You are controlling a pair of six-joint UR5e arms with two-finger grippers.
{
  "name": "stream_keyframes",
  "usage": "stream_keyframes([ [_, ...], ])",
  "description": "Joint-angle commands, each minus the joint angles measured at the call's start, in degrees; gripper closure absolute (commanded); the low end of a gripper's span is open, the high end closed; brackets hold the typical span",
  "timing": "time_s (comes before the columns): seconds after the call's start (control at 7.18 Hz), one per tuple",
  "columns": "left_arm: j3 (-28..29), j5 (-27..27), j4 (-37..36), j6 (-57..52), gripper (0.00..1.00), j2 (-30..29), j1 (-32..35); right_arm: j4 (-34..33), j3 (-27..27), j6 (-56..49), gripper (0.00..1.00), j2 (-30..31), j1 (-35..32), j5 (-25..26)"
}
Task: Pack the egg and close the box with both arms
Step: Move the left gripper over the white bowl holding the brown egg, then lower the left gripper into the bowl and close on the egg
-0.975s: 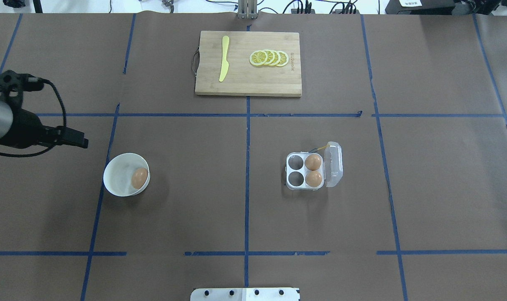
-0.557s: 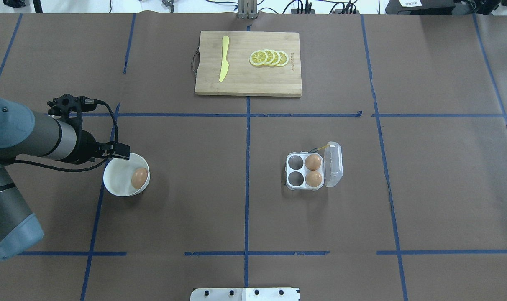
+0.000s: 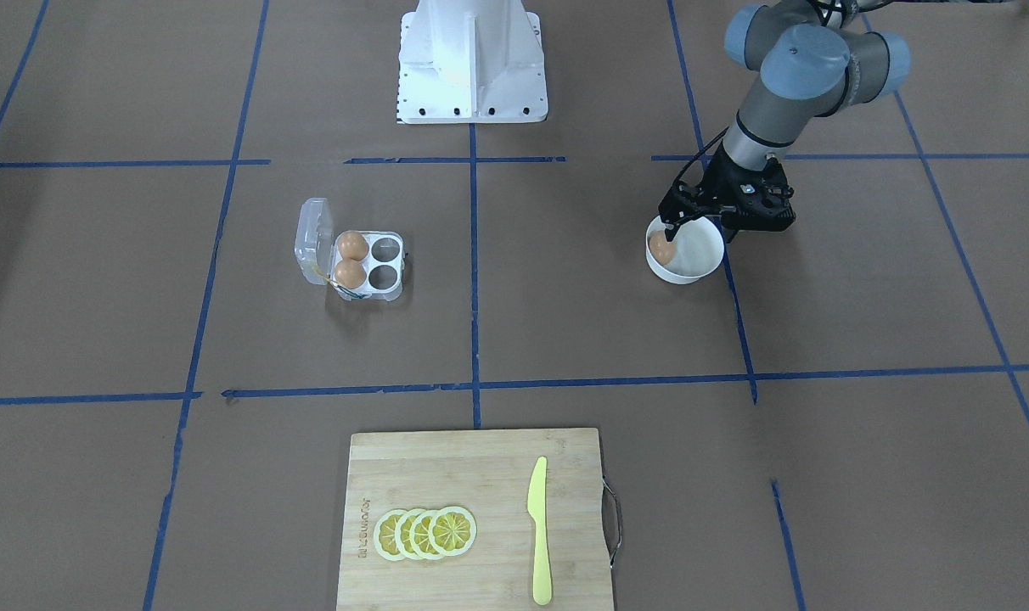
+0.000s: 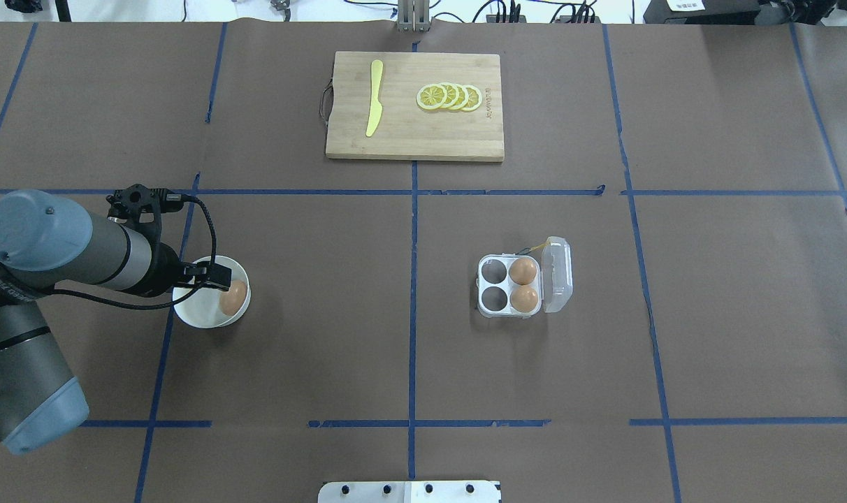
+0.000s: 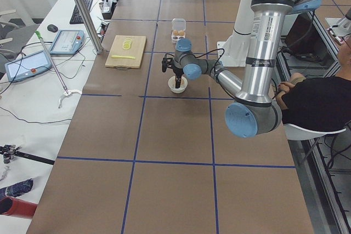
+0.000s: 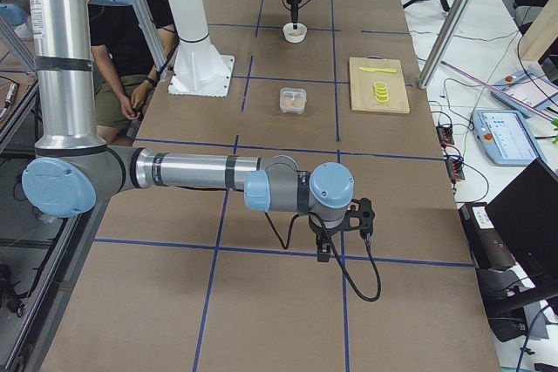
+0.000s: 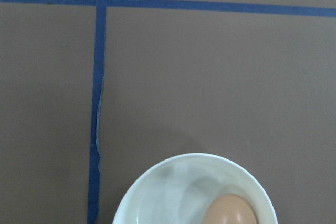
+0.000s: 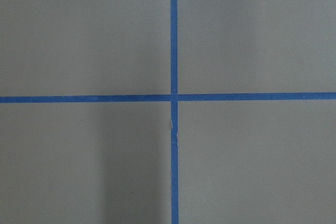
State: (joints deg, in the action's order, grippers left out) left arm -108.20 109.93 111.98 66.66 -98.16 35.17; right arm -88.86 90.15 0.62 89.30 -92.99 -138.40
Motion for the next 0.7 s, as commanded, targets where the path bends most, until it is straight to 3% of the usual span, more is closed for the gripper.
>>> stream_keyframes([
  [0.0,1.94,-0.07,0.08,0.05,0.06,-0.98,-0.54,0.0,0.11,-0.01,0.0,0.09,0.0,-0.02],
  [0.56,2.73,-0.07,0.08,0.05,0.06,-1.6,-2.11,0.0,0.11,-0.01,0.0,0.0,0.0,-0.02],
])
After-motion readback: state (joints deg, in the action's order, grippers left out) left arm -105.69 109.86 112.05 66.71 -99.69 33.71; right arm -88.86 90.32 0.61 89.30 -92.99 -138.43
